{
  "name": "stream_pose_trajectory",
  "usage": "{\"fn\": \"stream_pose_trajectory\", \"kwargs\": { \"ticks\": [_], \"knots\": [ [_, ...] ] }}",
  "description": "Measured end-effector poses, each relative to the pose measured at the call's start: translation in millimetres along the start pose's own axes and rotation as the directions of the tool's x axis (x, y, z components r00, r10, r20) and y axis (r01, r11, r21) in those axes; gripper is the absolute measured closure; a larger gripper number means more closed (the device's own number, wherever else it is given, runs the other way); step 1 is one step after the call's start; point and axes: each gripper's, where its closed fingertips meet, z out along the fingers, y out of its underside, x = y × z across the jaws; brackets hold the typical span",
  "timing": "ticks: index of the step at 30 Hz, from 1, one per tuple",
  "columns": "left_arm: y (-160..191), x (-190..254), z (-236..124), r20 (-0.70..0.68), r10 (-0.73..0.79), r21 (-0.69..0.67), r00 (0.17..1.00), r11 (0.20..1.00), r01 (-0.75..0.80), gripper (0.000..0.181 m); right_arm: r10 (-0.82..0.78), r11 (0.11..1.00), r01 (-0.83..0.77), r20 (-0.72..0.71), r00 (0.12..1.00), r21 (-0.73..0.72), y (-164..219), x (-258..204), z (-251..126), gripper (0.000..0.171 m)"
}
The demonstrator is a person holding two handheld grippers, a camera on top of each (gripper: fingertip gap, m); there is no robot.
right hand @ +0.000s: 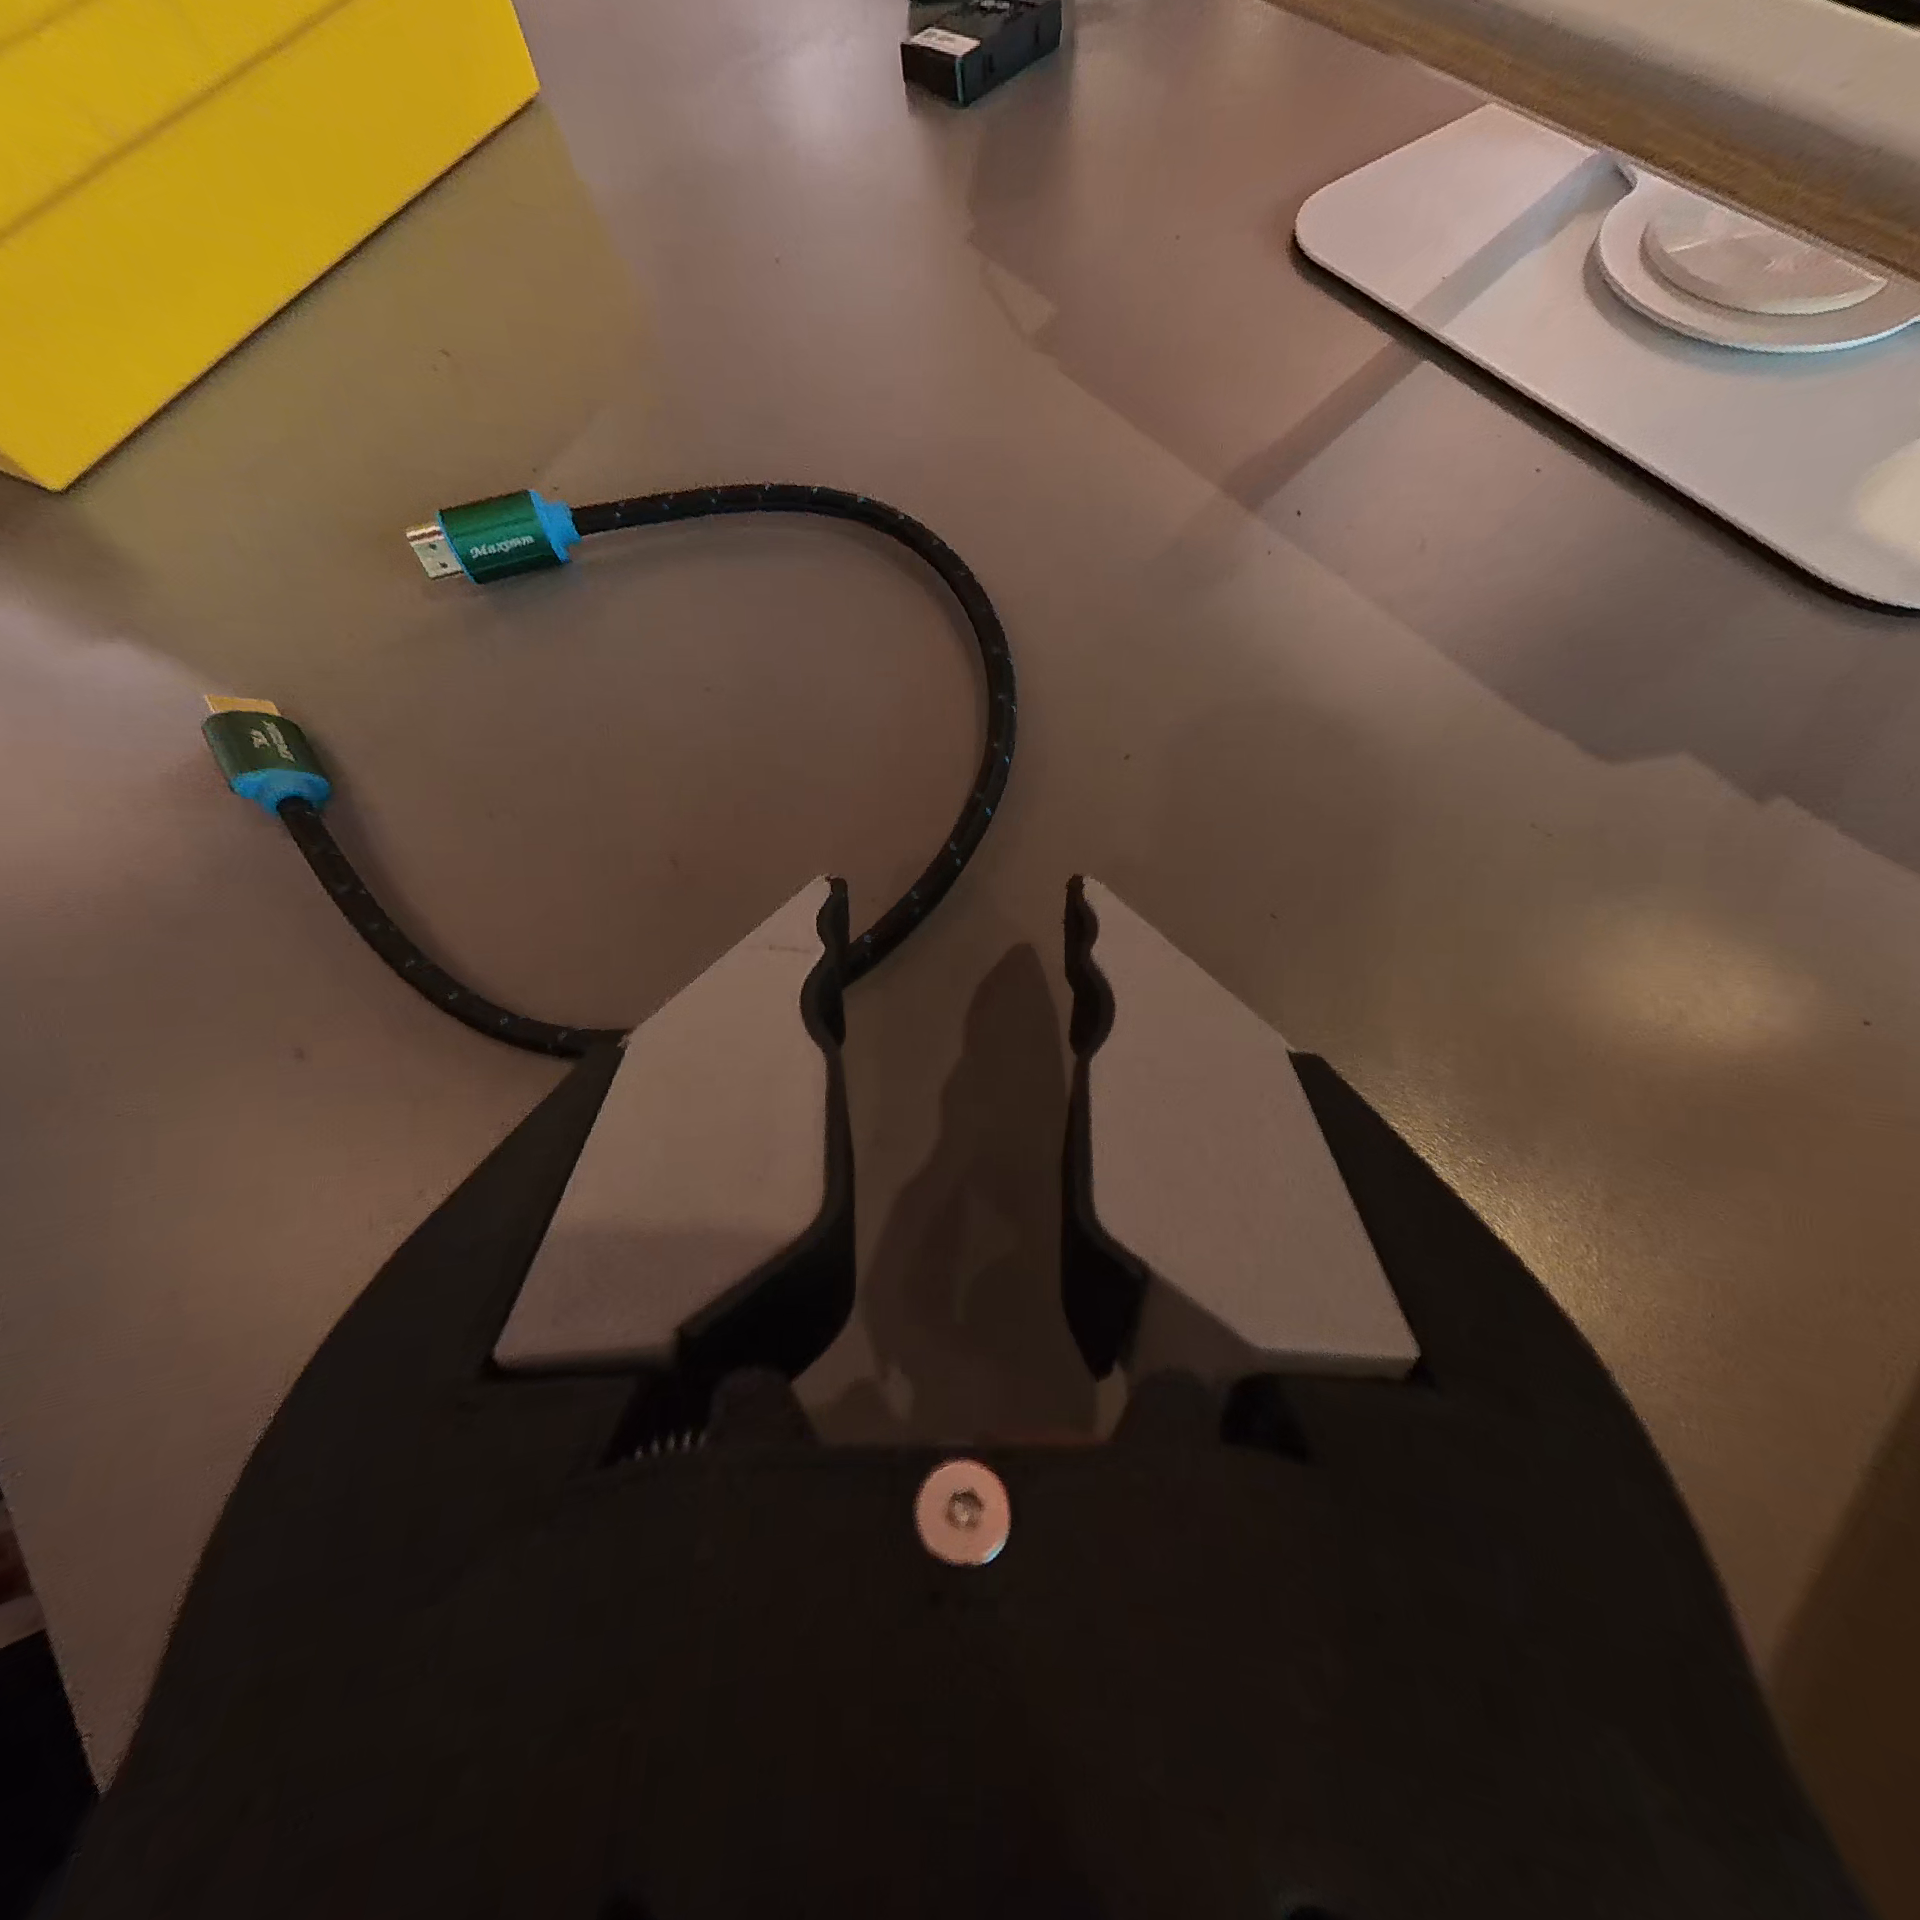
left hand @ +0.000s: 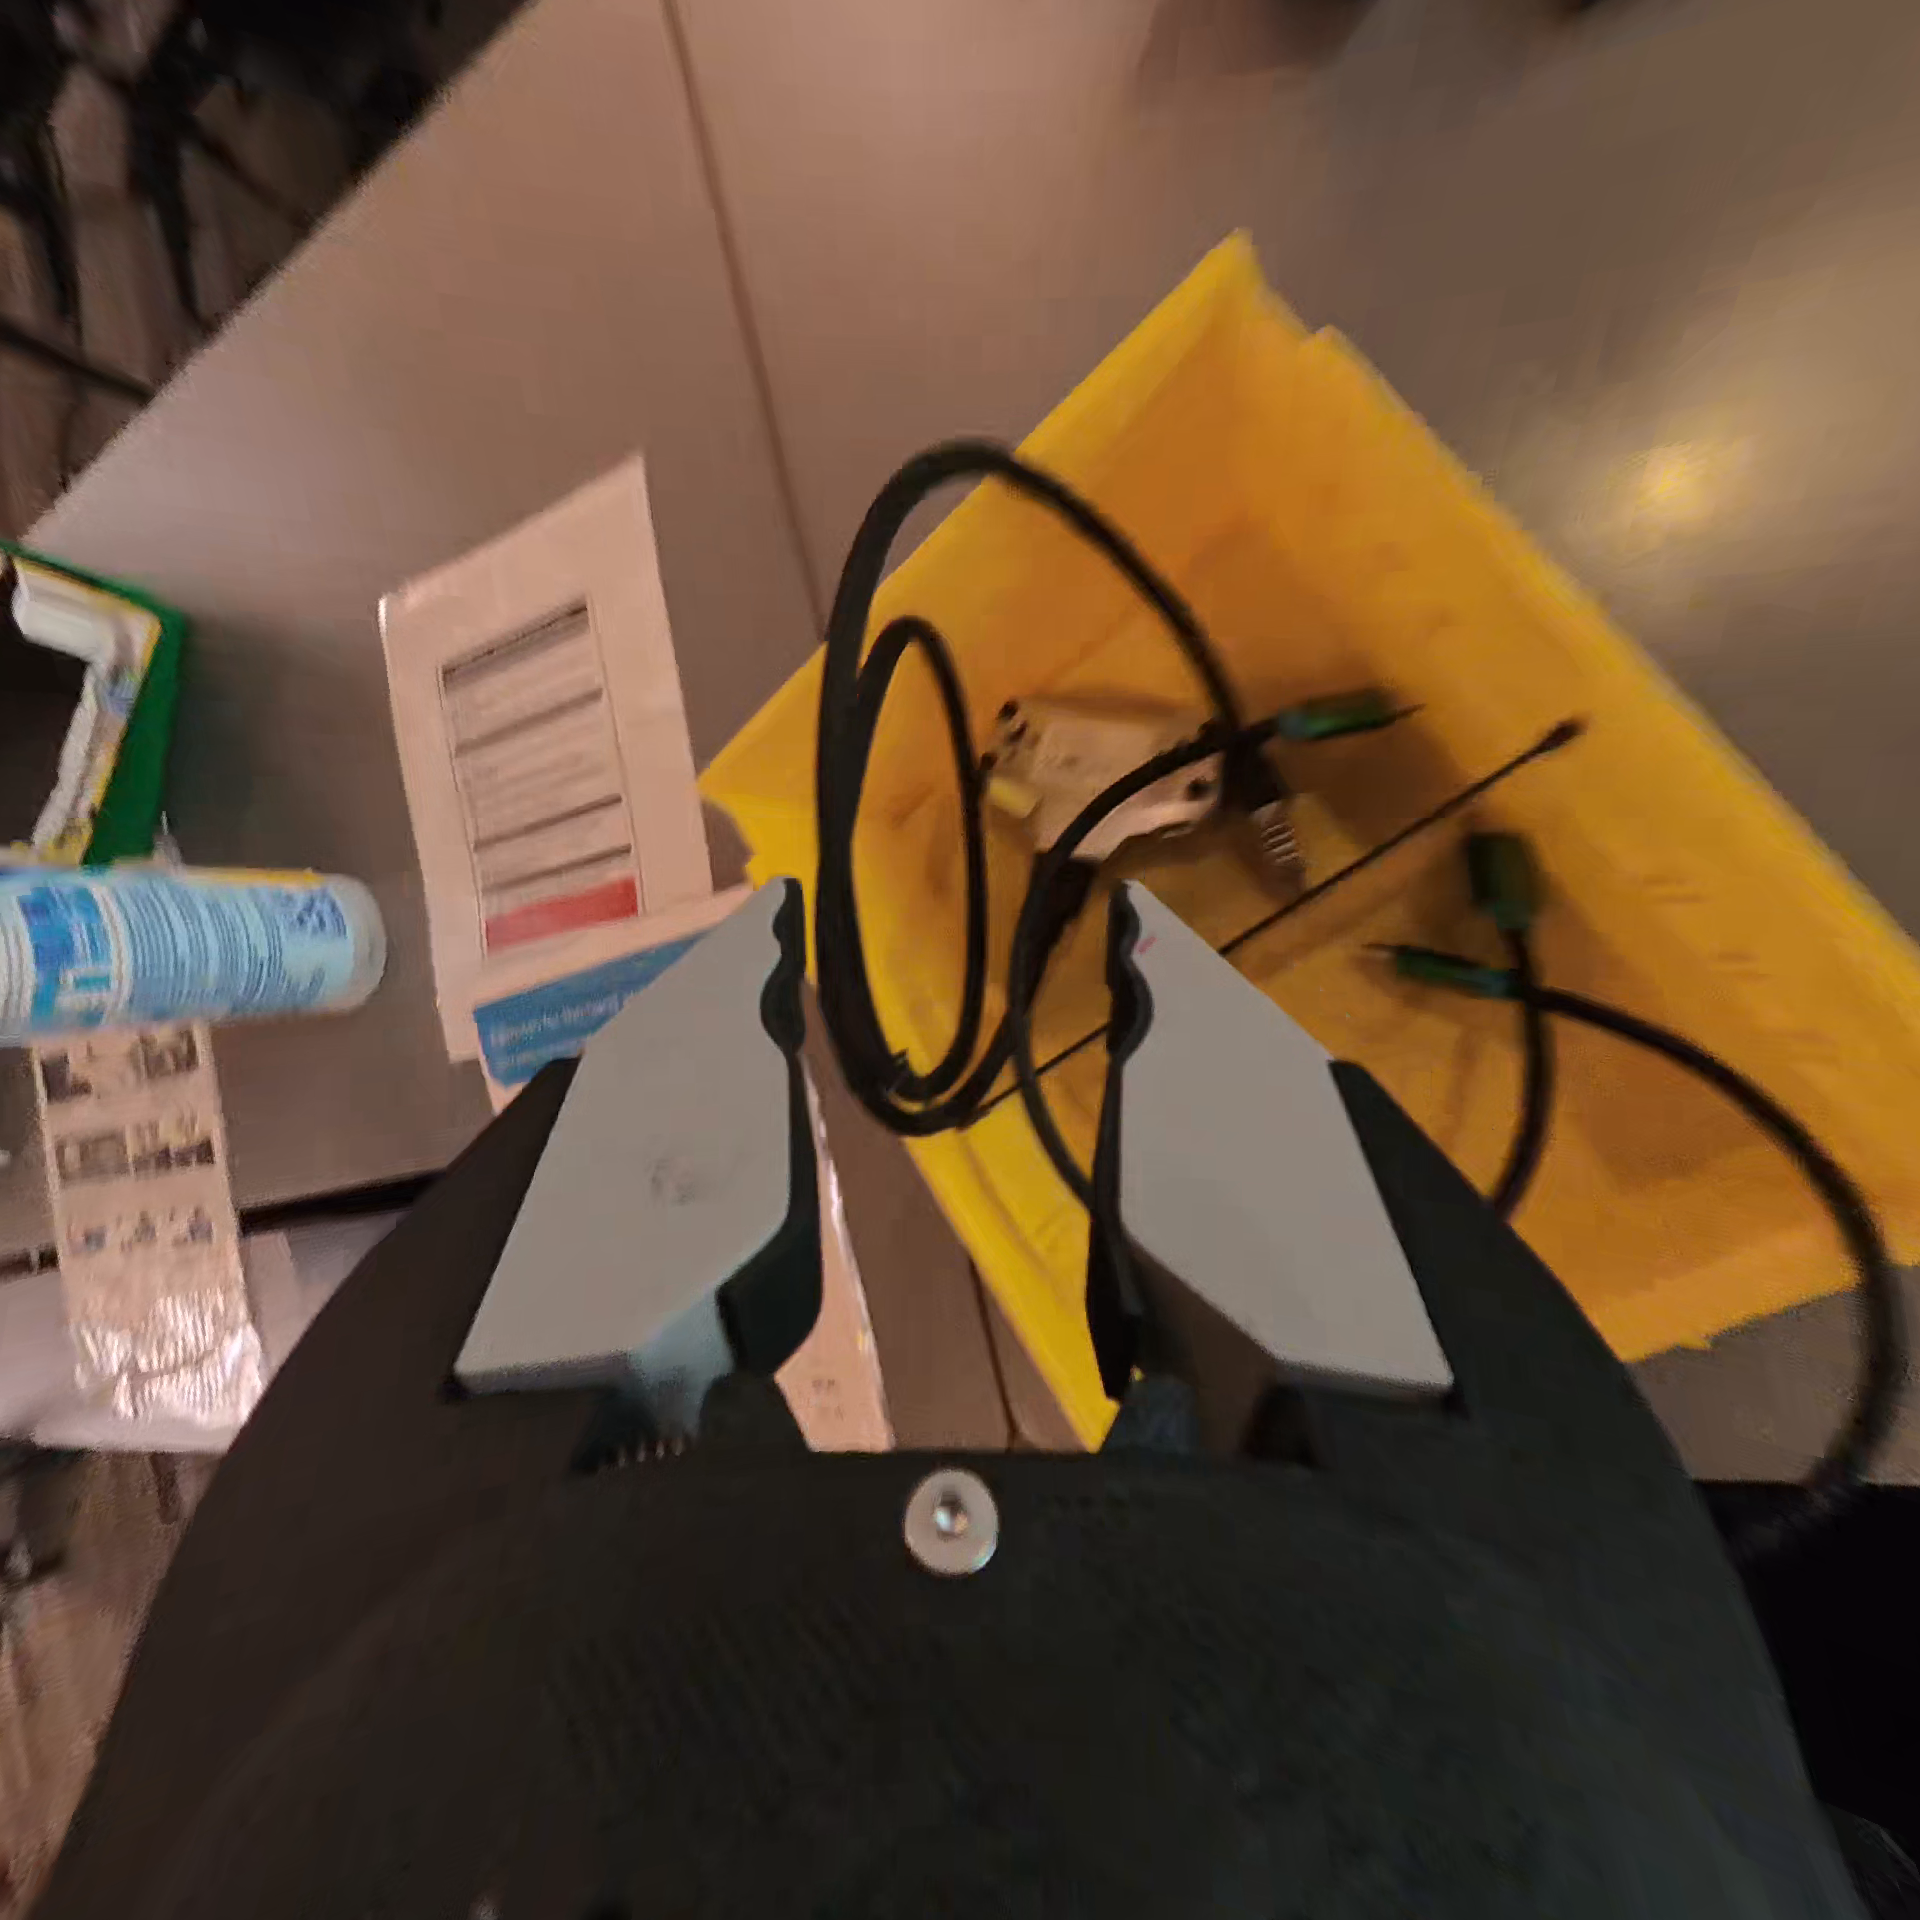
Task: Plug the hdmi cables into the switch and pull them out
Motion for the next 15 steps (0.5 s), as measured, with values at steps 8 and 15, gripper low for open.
{"fn": "stream_pose_trajectory", "kwargs": {
  "ticks": [8,15],
  "knots": [
    [28,-36,26,0.112,0.005,-0.064,0.994,0.998,0.002,0.175,-0.034,0.999,0.034,-0.021,0.999,-0.019,2,-1,2,0.133],
    [-58,-79,-85,0.304,-0.048,0.253,0.952,0.967,-0.032,0.175,-0.033,0.999,0.033,-0.021,0.999,-0.015,2,-1,1,0.133]
  ]
}}
